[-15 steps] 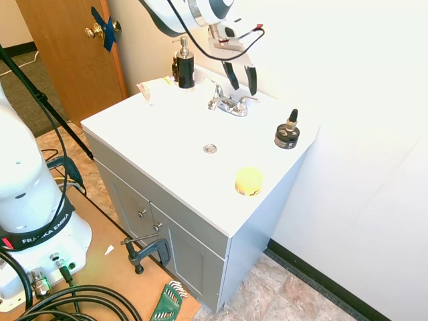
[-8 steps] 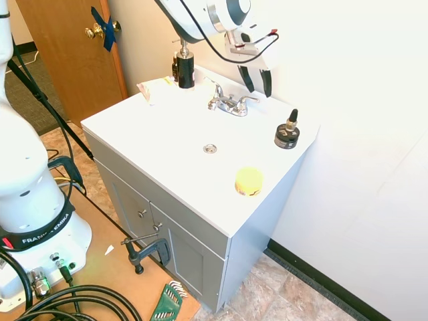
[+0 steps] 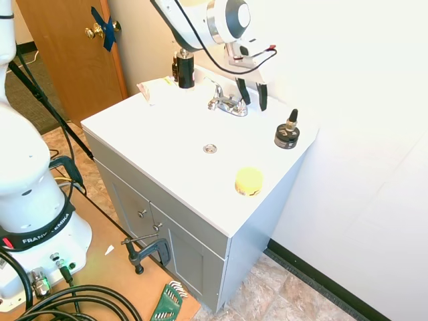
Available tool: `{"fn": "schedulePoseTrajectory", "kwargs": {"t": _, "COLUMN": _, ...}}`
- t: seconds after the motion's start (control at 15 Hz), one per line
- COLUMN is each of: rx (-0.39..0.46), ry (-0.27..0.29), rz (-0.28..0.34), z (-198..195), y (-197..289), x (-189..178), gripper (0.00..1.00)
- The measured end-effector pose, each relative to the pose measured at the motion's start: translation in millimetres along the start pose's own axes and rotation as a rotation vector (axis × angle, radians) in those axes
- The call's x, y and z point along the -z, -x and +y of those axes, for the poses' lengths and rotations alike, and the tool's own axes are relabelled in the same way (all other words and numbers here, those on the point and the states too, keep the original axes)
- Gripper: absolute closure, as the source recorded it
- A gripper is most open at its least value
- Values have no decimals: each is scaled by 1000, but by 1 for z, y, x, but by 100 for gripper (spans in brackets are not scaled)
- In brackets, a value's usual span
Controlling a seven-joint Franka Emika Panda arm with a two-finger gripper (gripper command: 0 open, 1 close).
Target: Turn on the cold water
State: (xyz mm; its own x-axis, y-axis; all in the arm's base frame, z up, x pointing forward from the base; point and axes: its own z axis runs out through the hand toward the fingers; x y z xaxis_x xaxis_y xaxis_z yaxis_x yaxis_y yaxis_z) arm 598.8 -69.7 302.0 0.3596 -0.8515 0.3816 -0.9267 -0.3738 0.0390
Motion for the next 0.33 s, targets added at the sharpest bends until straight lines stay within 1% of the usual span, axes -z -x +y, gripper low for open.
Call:
{"fn": "schedulePoseTrajectory", "kwargs": {"t": 0.2, "rx": 4, "ry": -12, "rz": -43, "z": 25, "y": 15, "x": 22, "gripper": 0}}
{"fn": "schedulePoseTrajectory", "kwargs": {"t": 0.27, "rx": 25, "ry": -20, "rz": -79, "z": 35, "y": 22, "x": 32, "gripper": 0}}
{"fn": "schedulePoseTrajectory", "kwargs": {"t": 0.33, "rx": 58, "ry": -40, "rz": -128, "z": 46, "y": 35, "x": 45, "gripper": 0}}
